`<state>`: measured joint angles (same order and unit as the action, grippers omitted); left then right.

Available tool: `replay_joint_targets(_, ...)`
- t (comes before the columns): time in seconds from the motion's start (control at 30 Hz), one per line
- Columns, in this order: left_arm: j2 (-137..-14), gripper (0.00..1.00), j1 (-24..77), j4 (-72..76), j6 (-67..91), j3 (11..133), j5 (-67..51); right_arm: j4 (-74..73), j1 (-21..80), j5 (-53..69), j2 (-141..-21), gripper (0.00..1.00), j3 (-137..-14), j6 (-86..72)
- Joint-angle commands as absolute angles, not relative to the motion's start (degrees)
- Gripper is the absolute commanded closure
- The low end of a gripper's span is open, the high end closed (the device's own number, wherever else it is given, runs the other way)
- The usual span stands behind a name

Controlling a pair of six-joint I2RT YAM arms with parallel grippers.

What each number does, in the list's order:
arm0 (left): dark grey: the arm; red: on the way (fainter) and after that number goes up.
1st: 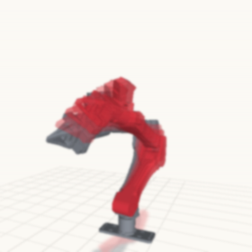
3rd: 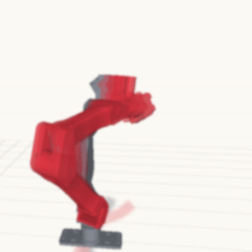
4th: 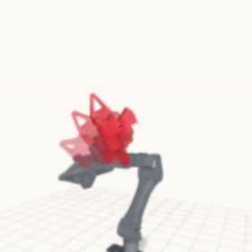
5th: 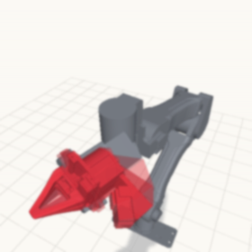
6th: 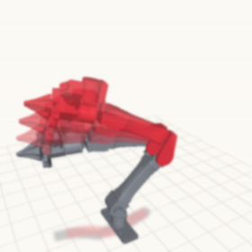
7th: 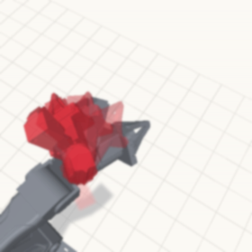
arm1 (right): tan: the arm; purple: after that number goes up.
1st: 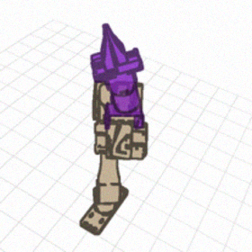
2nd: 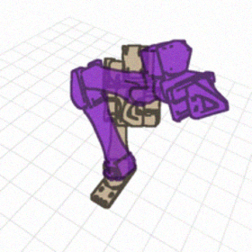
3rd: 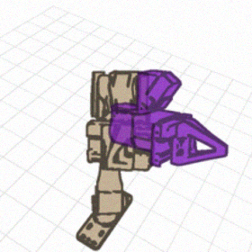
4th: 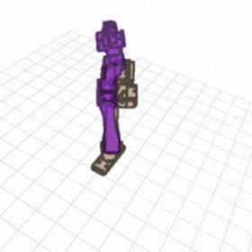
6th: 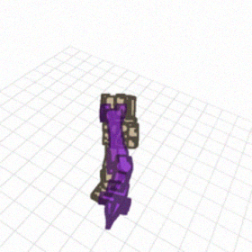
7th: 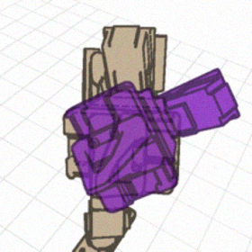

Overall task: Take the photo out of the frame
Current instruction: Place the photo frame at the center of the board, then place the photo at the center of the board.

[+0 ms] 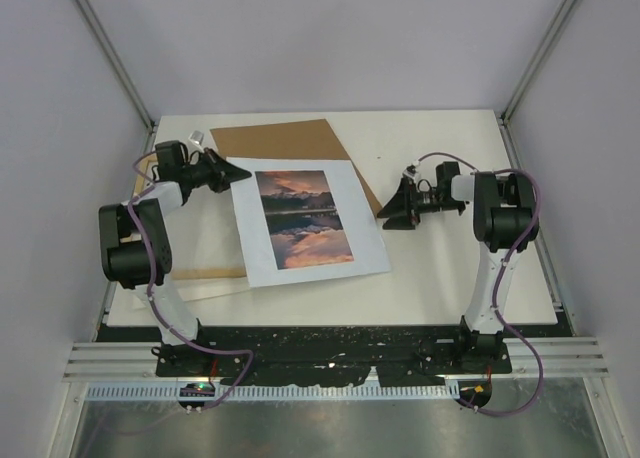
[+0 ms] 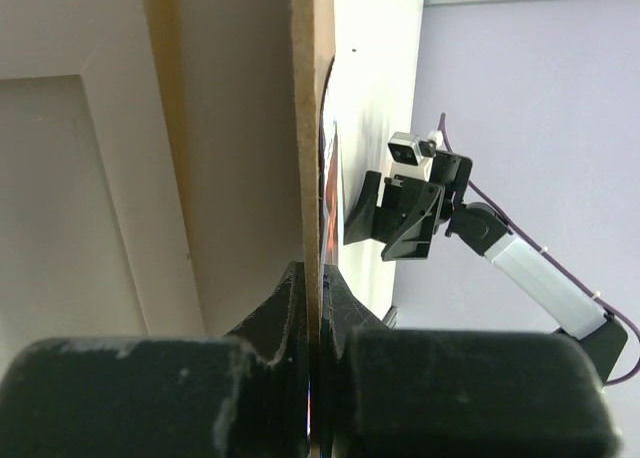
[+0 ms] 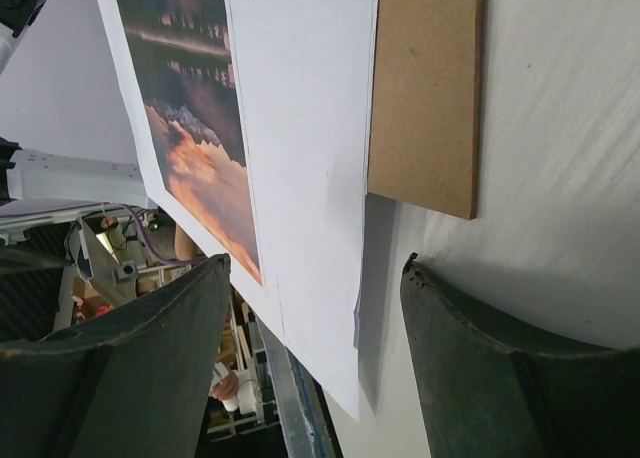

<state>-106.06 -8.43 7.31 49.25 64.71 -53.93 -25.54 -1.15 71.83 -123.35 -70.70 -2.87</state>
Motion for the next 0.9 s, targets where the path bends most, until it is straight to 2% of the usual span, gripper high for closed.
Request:
replay_joint_targets(0.0,-103.4,1.00,-9.8,8.0,46.7,65.2,-50.4,-21.7,0.0,69.3,-123.6,0.26,-70.4,-5.3)
replay_joint_targets(0.43,-103.9,1.00,-11.1,11.2,49.7,64.0,-51.0,-26.8,5.4,78.7,-128.6,0.27,-72.4,-5.5)
replay_joint_targets(0.6,-104.3,1.00,-11.7,12.0,50.3,63.9,-51.9,-27.2,5.4,82.6,-130.0,0.33,-73.2,-5.4)
replay_joint_targets(0.7,-104.4,1.00,-11.7,12.0,49.8,64.2,-52.7,-28.3,5.4,84.5,-129.8,0.50,-74.0,-5.0)
replay_joint_targets(0.8,-104.2,1.00,-11.8,10.9,48.7,64.5,-53.2,-30.5,5.4,84.7,-129.6,0.75,-75.3,-3.3)
replay_joint_targets(0.83,-104.1,1.00,-11.9,10.6,48.5,64.7,-53.3,-31.5,5.4,84.6,-129.6,0.79,-75.8,-3.2)
replay_joint_targets(0.87,-103.9,1.00,-11.9,10.5,48.3,64.8,-53.5,-32.2,5.4,84.8,-129.5,0.88,-76.1,-2.6)
